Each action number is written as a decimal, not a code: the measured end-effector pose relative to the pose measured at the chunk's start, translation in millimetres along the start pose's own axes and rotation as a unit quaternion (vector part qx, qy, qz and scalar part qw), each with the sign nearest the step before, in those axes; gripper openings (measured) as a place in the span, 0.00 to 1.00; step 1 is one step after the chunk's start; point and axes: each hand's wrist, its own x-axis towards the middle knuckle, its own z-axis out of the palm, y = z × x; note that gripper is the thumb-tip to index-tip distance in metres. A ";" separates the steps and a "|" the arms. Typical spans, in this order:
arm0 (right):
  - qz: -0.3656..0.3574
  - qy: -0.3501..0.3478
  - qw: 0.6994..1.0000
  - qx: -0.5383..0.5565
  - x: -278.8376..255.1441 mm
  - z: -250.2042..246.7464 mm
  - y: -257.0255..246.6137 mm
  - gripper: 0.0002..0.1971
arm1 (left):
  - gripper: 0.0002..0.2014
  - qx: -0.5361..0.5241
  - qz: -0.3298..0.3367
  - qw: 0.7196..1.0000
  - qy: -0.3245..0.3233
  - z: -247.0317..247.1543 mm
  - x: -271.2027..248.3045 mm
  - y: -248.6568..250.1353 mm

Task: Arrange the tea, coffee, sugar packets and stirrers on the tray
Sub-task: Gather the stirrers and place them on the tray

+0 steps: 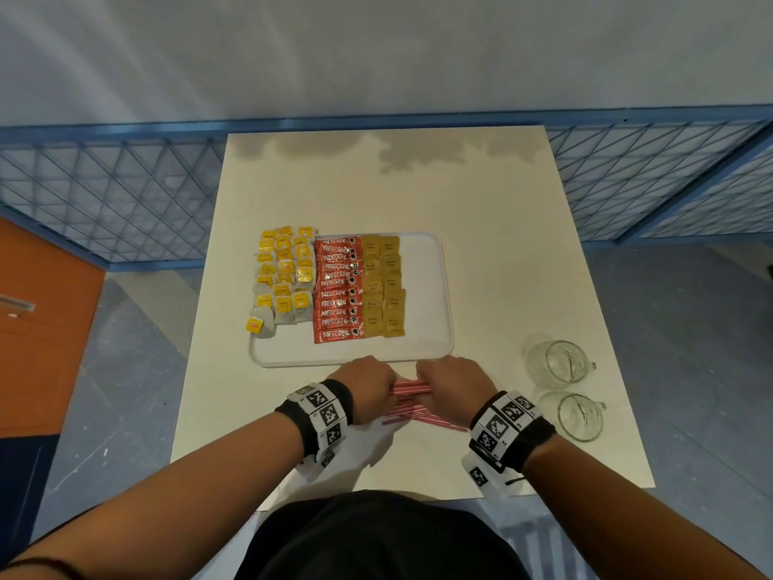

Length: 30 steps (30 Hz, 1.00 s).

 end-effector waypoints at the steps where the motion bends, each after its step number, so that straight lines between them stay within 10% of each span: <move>1: 0.013 0.005 1.000 -0.001 0.0 -2.8 1.8 0.12 | 0.13 -0.003 -0.006 1.000 0.005 -1.4 -0.3 -1.8; 18: 0.045 -0.042 0.998 0.026 8.4 -11.9 -14.2 0.11 | 0.10 -0.096 0.014 0.992 0.084 -6.9 0.2 -9.7; 23: 0.103 -0.047 0.982 0.153 9.5 -14.1 -8.1 0.17 | 0.13 -0.357 0.002 0.916 0.184 -16.3 -11.6 -25.6; 30: 0.103 -0.015 0.966 0.237 19.9 -19.3 -32.3 0.14 | 0.15 -0.424 -0.025 0.859 0.285 -20.7 -11.1 -6.1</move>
